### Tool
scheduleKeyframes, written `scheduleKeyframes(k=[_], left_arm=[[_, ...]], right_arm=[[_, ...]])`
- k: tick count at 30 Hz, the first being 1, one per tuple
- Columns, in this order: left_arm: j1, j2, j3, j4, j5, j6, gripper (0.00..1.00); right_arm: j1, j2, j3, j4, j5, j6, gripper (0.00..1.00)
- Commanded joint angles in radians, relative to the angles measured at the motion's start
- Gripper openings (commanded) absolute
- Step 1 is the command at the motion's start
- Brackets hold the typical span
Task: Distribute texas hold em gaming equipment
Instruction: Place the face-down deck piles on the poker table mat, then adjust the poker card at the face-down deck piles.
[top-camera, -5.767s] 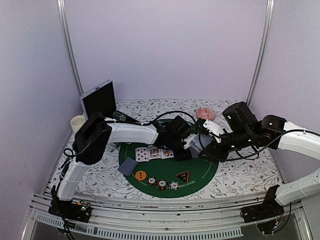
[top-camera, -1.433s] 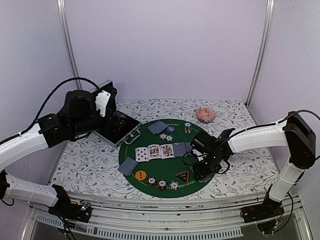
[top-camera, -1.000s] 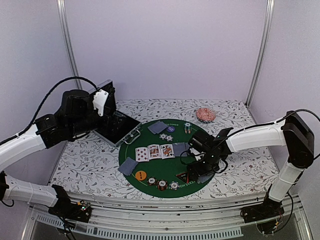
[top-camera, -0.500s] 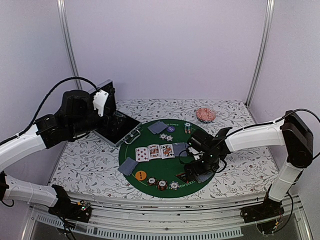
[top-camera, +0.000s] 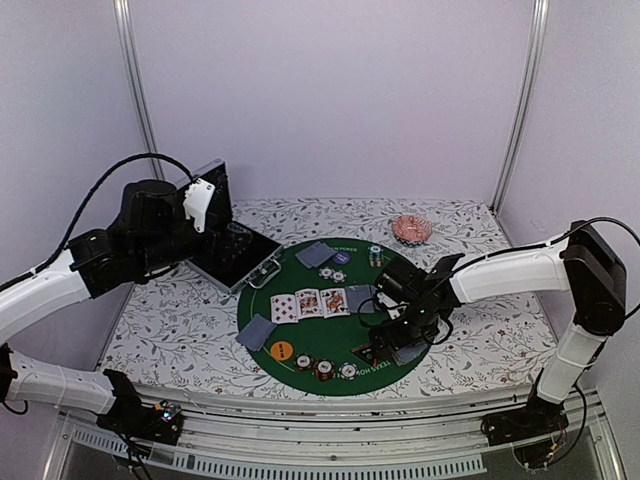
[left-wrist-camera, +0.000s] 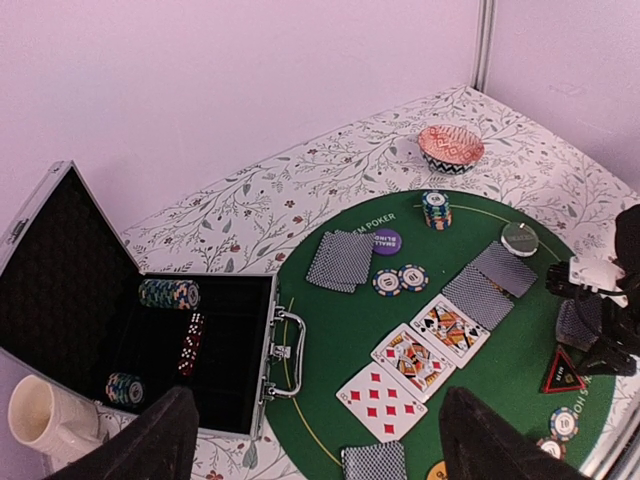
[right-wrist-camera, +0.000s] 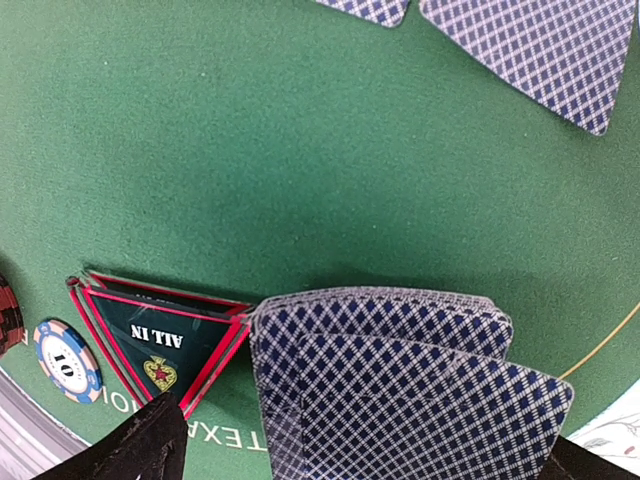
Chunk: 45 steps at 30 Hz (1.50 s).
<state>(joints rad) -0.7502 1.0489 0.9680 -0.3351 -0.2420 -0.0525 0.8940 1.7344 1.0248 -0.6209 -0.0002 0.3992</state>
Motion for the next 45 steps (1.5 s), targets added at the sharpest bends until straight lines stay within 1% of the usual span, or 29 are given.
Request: scheduleKeyframes(k=[1,16,20,23,31,40,45], left_arm=[[0.011,-0.02,-0.012,-0.001,-0.009,0.01,0.86],[0.011,-0.031,-0.012,-0.004,-0.007,0.011,0.86],[0.011,-0.036,-0.014,-0.005,-0.009,0.014,0.86],[0.012,-0.038,-0.015,-0.005,-0.008,0.013,0.86],[0.011,-0.035,-0.013,-0.005,0.004,0.013,0.86],[0.011,-0.038,-0.011,-0.008,0.003,0.016,0.87],[0.011,-0.038,-0.009,-0.009,-0.002,0.02,0.87]], right_arm=[[-0.005,0.001,0.023,-0.032,0.04,-0.021,0.99],[-0.007,-0.11,0.038,-0.062,0.067,-0.04,0.99],[-0.017,-0.142,0.012,-0.065,0.066,-0.033,1.0],[-0.024,-0.151,-0.009,-0.054,0.044,-0.031,0.98],[-0.038,-0.117,-0.058,-0.015,0.016,-0.037,0.97],[-0.039,-0.081,-0.023,0.005,-0.049,-0.074,0.91],[-0.037,-0.079,-0.011,-0.008,-0.045,-0.086,0.9]])
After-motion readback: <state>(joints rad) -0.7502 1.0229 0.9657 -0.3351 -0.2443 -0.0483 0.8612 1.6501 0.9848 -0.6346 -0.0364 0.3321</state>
